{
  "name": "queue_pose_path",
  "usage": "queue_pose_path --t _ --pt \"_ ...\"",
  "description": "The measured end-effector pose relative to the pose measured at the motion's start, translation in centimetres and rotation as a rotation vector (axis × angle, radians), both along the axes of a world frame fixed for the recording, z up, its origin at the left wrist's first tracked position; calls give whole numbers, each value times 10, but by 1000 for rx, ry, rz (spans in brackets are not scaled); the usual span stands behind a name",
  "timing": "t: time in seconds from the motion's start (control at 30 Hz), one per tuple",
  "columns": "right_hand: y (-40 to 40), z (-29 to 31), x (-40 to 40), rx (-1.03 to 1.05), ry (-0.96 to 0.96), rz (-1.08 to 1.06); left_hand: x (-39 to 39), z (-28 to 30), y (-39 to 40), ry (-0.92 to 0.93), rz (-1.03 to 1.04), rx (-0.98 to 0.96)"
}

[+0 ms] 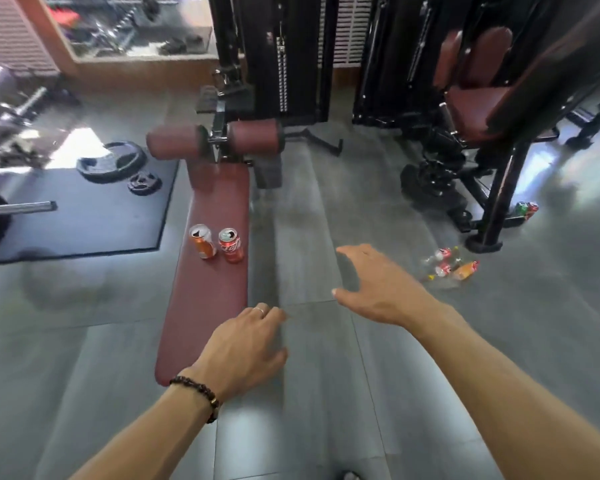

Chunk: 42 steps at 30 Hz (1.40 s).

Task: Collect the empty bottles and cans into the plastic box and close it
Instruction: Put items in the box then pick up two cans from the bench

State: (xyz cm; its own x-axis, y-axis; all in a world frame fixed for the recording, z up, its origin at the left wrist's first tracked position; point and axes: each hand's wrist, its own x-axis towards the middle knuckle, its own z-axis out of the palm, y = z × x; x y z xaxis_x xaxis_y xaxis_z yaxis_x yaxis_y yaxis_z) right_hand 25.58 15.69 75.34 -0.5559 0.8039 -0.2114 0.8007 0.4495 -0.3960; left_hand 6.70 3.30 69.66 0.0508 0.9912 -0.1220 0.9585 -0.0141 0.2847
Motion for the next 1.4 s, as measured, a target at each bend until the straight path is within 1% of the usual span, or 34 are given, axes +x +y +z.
queue_pose_path --t 0.2,0.4,0.5,0.6,0.8,0.93,1.13,1.27,1.4 --pt "103 -49 -93 -76 2 182 -72 -42 65 22 228 -72" --pt "173 -111 -181 -163 -64 319 -143 -94 114 8 354 -176" --pt "195 -141 -224 -213 -78 347 -182 -116 131 -2 382 -190" --pt "213 -176 -267 -235 -72 352 -227 -142 155 1 418 -150" --pt "240 -251 -332 -287 -26 258 -298 -194 218 -28 459 -41" --pt "245 -284 -352 -340 -49 244 -321 -223 248 -47 458 -3" --pt "248 -308 -362 -329 -19 241 -330 -249 271 -59 432 -87" --pt "250 -311 -359 -320 45 197 -333 -255 274 -80 441 -71" --pt "255 -299 -339 -303 95 96 -326 -244 268 -83 419 -76"
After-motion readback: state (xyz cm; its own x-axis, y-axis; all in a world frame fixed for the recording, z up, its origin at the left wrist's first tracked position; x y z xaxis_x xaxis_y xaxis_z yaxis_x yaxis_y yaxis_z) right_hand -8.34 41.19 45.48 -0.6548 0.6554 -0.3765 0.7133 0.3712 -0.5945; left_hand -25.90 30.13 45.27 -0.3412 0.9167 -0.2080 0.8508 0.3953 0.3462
